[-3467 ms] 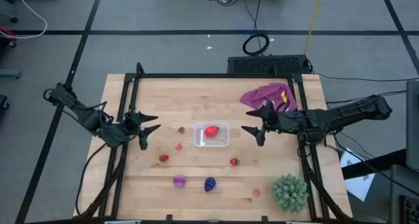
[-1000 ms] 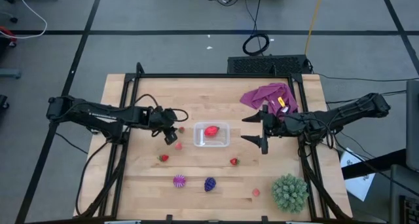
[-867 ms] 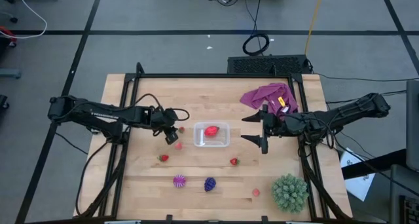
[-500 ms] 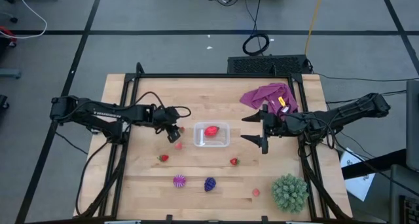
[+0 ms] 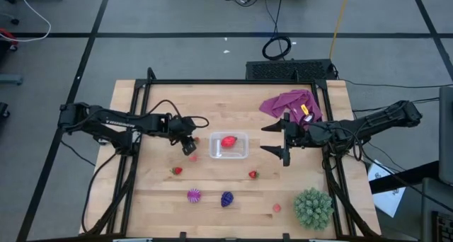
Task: Pick and placing Produce into tupperware
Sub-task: Put the top red strawberry into the transparent container
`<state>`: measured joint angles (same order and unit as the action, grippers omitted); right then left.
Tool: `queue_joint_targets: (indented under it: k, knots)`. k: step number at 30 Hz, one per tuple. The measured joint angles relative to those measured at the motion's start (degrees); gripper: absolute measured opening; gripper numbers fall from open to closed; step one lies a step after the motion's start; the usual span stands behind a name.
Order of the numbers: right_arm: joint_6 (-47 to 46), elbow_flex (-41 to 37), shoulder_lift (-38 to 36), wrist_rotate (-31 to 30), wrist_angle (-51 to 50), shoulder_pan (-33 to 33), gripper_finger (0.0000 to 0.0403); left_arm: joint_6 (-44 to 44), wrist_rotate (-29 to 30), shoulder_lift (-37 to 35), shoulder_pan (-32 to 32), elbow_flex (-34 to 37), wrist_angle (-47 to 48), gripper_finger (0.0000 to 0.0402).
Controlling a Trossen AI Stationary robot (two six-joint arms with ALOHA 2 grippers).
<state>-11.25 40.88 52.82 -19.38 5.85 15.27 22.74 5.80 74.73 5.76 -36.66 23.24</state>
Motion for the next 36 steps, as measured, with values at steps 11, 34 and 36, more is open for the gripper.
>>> queue_joint_targets:
  k: [11, 34, 36]
  knots:
    - [0.00, 0.00, 0.00, 0.00, 0.35, 0.00, 0.0317, 0.00, 0.02, 5.02, 0.29, -0.02, -2.25, 0.0171]
    - [0.00, 0.02, 0.00, 0.02, 0.79, 0.00, 0.0317, -0.51, -0.28, 9.14, 0.29, -0.08, -6.20, 0.0171]
    - [0.00, 0.02, 0.00, 0.00, 0.88, -0.02, 0.0317, -0.89, -0.31, 10.11, 0.29, 0.00, -7.32, 0.0171]
